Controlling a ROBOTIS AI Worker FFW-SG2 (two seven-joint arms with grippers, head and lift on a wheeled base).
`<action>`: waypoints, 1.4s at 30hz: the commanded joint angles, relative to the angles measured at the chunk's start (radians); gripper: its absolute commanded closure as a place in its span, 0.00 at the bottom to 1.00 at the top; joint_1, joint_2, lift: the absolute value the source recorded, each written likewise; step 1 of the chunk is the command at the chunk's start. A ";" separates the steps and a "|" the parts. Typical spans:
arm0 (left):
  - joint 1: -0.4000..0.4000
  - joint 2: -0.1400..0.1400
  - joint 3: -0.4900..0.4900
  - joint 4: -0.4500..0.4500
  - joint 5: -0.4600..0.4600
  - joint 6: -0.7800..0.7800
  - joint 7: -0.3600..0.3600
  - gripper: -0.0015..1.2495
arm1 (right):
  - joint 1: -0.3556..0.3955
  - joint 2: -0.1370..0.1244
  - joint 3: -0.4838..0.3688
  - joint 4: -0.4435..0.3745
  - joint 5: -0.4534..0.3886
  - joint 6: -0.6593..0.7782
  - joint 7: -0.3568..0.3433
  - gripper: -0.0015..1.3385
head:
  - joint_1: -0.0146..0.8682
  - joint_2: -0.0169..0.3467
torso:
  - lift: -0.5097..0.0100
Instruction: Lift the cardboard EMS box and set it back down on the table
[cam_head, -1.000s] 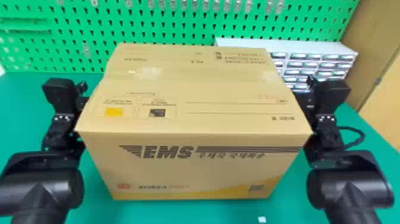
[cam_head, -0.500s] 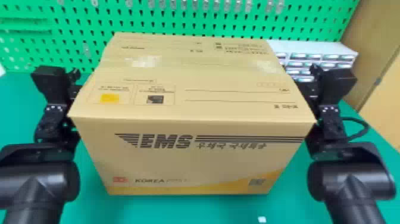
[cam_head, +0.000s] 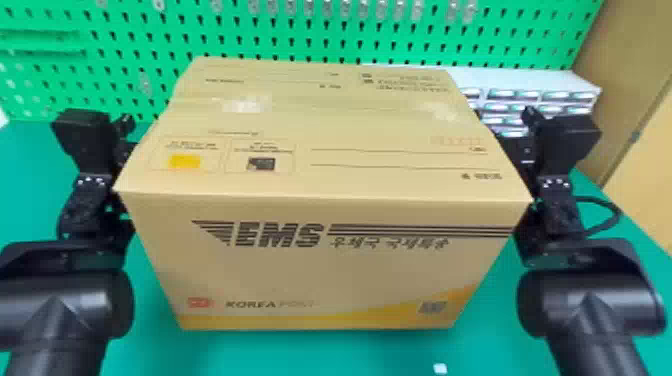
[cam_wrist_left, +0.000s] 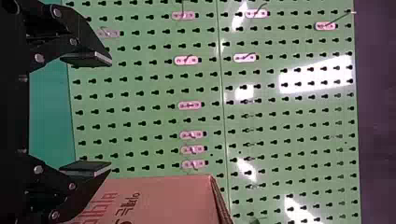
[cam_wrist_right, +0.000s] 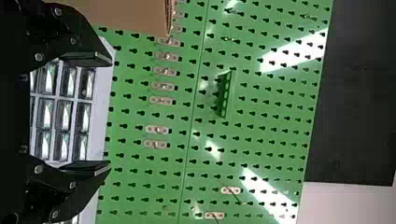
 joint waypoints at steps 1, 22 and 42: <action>0.000 0.000 0.000 0.001 0.002 0.000 0.000 0.37 | -0.001 0.003 0.000 -0.001 0.000 0.000 0.000 0.36 | 0.78 0.01 | 0.78; 0.000 0.000 0.000 -0.001 0.002 0.000 0.000 0.37 | -0.006 0.005 0.001 -0.005 -0.003 0.000 0.000 0.36 | 0.78 0.01 | 0.78; 0.000 0.000 0.000 -0.007 0.002 0.000 0.000 0.37 | -0.006 0.008 0.000 -0.007 -0.005 0.002 0.000 0.36 | 0.78 0.01 | 0.78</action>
